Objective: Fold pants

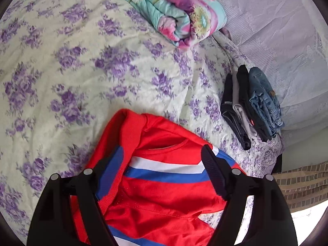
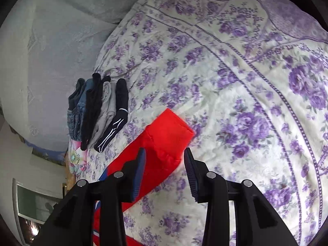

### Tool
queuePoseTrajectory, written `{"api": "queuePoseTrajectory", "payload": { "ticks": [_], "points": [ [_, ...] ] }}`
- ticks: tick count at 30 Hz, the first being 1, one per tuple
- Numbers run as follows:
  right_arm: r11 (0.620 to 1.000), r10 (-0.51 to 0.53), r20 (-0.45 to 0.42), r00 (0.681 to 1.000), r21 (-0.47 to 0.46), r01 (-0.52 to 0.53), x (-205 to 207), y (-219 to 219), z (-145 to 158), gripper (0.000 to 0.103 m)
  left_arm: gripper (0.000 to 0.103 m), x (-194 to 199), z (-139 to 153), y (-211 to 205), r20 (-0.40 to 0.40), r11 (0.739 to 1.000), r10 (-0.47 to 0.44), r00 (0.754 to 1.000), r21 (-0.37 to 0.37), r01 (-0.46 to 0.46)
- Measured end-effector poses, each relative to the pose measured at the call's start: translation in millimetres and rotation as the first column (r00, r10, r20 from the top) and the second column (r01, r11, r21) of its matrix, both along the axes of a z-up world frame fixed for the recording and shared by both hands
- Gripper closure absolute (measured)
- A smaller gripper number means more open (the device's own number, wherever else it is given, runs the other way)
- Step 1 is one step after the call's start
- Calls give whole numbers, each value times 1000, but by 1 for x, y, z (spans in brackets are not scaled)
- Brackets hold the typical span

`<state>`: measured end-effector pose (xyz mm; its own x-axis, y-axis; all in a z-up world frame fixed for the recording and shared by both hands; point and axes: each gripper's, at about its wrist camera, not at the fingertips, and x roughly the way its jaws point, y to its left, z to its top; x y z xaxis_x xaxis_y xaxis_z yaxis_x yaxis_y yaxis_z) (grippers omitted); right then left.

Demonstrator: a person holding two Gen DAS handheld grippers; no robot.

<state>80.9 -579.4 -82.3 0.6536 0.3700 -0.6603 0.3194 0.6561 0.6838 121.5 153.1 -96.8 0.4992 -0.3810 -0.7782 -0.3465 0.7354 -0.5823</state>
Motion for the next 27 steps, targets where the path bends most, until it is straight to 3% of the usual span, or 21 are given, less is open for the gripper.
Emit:
{"api": "queuePoseTrajectory", "payload": {
  "ticks": [4,6,7,9,12,16,22,24,27],
  "points": [
    [985,170,56,984,-11,-170,30,58,9,51,27,14,2,-4,-21,994,-30,999,106,32],
    [937,342,60,938,-98,-335,53,104,14,51,27,20,-3,-6,-48,985,-54,997,161,61],
    [892,436,53,899,-156,-423,65,128,17,50,27,21,-7,-4,-63,983,-56,996,172,66],
    [767,610,37,791,-278,-579,85,176,21,49,27,19,-15,0,-81,988,-67,994,135,77],
    [596,767,-4,641,-363,-716,113,228,20,49,27,16,-17,3,-76,990,-64,995,117,73],
    [452,855,-69,515,-388,-803,155,271,8,49,27,19,-18,11,-58,999,-33,998,38,35],
    [240,921,-190,340,-411,-879,196,314,-13,54,31,34,-21,4,-75,997,-70,995,26,72],
    [188,932,-215,293,-406,-894,203,320,-22,56,31,38,-23,5,-84,997,-71,994,17,73],
    [145,939,-236,248,-383,-912,210,326,-34,56,34,43,-27,5,-96,997,-74,993,14,75]
  ]
}}
